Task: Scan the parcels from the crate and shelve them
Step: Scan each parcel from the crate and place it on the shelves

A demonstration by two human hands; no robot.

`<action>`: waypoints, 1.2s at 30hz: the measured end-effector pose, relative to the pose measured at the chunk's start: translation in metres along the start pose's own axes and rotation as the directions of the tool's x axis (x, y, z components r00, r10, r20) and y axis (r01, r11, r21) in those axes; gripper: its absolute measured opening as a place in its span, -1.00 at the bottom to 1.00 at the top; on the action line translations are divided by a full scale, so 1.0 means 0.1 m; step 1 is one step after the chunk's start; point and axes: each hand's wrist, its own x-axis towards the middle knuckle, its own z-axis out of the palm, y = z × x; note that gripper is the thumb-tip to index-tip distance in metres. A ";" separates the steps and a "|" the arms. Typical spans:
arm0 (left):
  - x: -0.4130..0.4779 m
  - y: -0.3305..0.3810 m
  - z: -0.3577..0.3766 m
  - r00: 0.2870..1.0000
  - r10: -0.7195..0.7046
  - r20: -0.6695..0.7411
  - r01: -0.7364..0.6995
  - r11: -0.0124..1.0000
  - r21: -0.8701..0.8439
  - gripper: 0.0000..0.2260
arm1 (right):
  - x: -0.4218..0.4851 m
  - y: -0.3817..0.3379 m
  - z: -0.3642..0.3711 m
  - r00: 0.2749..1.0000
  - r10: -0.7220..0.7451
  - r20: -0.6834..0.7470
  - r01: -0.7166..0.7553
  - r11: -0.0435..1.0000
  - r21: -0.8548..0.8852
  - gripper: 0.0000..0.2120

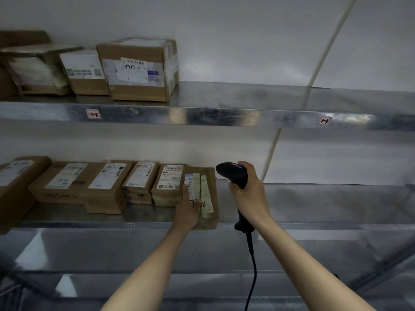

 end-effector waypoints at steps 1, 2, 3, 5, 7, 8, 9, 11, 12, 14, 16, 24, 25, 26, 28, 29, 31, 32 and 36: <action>0.03 -0.01 0.00 1.000 -0.006 0.003 0.006 1.000 -0.007 -0.39 | 0.02 0.01 0.03 1.000 0.007 -0.003 -0.007 1.000 0.003 -0.52; 0.06 -0.02 0.00 1.000 -0.006 0.006 0.006 1.000 -0.014 -0.40 | 0.04 0.03 0.05 1.000 0.011 -0.004 -0.011 1.000 0.010 -0.51; 0.09 -0.03 0.00 1.000 -0.006 0.008 0.006 1.000 -0.019 -0.41 | 0.06 0.04 0.08 1.000 0.015 -0.004 -0.015 1.000 0.018 -0.51; 0.17 -0.04 0.01 1.000 -0.021 0.018 0.022 1.000 -0.018 -0.42 | 0.08 0.07 0.13 1.000 0.023 -0.002 -0.023 0.999 0.029 -0.51; 0.24 -0.04 0.01 0.999 -0.046 0.024 0.045 0.999 0.012 -0.43 | 0.11 0.09 0.16 1.000 0.026 -0.002 -0.026 0.999 0.029 -0.50; 0.28 -0.04 0.01 0.998 -0.054 0.020 0.053 0.998 0.035 -0.43 | 0.12 0.10 0.18 0.999 0.032 -0.005 -0.032 0.999 0.030 -0.50; 0.31 -0.04 0.02 0.998 -0.062 0.013 0.061 0.996 0.058 -0.43 | 0.13 0.11 0.19 0.999 0.037 -0.008 -0.037 0.999 0.032 -0.50; 0.35 -0.02 0.02 0.997 -0.076 0.007 0.075 0.993 0.091 -0.44 | 0.15 0.12 0.20 0.999 0.038 -0.013 -0.038 0.999 0.033 -0.51; 0.37 -0.01 0.03 0.997 -0.083 0.005 0.082 0.991 0.105 -0.44 | 0.15 0.13 0.21 0.999 0.039 -0.016 -0.038 0.999 0.031 -0.51; 0.37 0.00 0.03 0.994 -0.106 -0.002 0.106 0.984 0.145 -0.44 | 0.15 0.13 0.22 0.999 0.039 -0.019 -0.038 0.999 0.031 -0.51; 0.34 0.00 0.03 0.993 -0.120 -0.012 0.120 0.978 0.173 -0.43 | 0.15 0.13 0.23 0.999 0.036 -0.019 -0.035 0.999 0.033 -0.51; 0.12 -0.03 0.05 0.998 0.017 -0.055 -0.012 0.996 0.083 -0.35 | 0.13 0.10 0.18 0.999 0.040 -0.025 -0.039 0.998 0.044 -0.51; 0.09 -0.03 0.06 0.997 0.039 -0.065 -0.032 0.994 0.103 -0.34 | 0.13 0.10 0.18 0.999 0.040 -0.026 -0.039 0.998 0.047 -0.51; 0.07 -0.04 0.08 0.996 0.054 -0.074 -0.044 0.990 0.134 -0.32 | 0.12 0.10 0.18 0.999 0.040 -0.026 -0.039 0.998 0.049 -0.52; 0.04 -0.05 0.12 0.993 0.082 -0.089 -0.062 0.976 0.209 -0.29 | 0.11 0.10 0.17 0.999 0.037 -0.024 -0.036 0.998 0.045 -0.52; 0.03 -0.07 0.14 0.991 0.096 -0.097 -0.069 0.965 0.252 -0.27 | 0.10 0.11 0.17 0.999 0.035 -0.024 -0.034 0.999 0.040 -0.52; 0.05 -0.10 0.18 0.990 0.097 -0.104 -0.060 0.946 0.318 -0.25 | 0.09 0.12 0.16 0.999 0.033 -0.024 -0.032 0.999 0.035 -0.52; 0.07 -0.11 0.20 0.990 0.087 -0.108 -0.046 0.941 0.334 -0.25 | 0.09 0.13 0.16 0.999 0.031 -0.021 -0.031 0.999 0.035 -0.51; 0.19 -0.09 0.25 0.989 0.046 -0.142 0.014 0.919 0.394 -0.24 | 0.11 0.14 0.17 0.999 0.033 -0.008 -0.033 0.999 0.039 -0.50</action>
